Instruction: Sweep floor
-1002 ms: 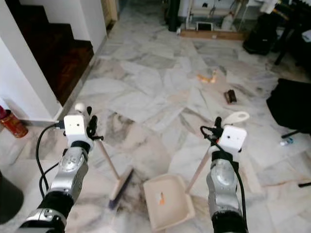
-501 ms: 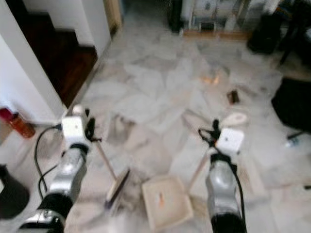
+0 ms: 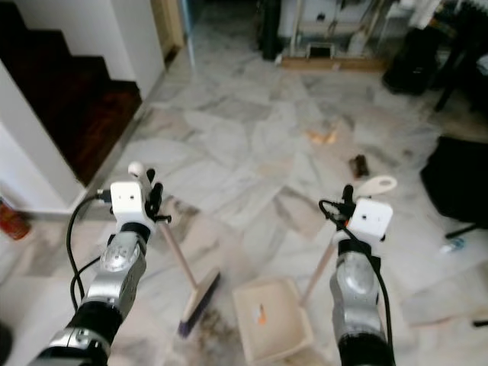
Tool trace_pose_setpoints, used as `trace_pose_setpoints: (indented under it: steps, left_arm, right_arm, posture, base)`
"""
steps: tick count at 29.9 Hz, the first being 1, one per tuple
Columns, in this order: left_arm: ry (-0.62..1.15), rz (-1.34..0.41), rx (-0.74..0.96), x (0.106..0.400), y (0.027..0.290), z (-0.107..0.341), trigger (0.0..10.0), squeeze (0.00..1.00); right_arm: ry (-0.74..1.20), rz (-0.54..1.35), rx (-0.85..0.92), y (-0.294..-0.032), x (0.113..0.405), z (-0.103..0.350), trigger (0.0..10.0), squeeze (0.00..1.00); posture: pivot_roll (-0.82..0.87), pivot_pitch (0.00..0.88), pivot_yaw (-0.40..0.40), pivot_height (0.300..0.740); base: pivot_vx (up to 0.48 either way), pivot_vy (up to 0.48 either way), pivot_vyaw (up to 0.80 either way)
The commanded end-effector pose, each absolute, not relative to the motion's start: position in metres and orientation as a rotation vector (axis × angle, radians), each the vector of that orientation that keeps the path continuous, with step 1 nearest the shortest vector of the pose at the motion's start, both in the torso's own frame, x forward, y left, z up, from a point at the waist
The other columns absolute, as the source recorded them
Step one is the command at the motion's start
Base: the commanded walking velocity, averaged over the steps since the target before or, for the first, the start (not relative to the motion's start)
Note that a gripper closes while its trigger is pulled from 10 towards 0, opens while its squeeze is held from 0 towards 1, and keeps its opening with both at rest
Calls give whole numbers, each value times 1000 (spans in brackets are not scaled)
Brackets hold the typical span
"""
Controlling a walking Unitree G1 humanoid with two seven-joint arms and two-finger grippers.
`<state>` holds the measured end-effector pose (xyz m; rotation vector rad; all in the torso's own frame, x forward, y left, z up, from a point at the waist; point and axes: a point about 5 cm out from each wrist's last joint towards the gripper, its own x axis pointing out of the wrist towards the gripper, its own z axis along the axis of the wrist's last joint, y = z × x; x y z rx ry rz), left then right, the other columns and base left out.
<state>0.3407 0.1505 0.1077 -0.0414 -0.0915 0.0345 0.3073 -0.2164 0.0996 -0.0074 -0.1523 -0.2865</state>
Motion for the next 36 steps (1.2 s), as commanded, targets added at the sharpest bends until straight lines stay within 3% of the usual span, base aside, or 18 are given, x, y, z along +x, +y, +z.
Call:
trace_pose_setpoints:
  steps: [1, 36]
  left_arm:
    - [-115, 55, -10, 342, 158, 113, 10000, 0]
    - [-114, 64, -7, 345, 163, 116, 10000, 0]
  right_arm:
    - [-187, -262, 25, -206, 311, 106, 10000, 0]
    - [-211, -274, 5, -209, 312, 111, 10000, 0]
  posture:
    - [-59, 37, -2, 740]
    - [-83, 92, 13, 740]
  base:
    - [341, 0, 0]
    - [344, 0, 0]
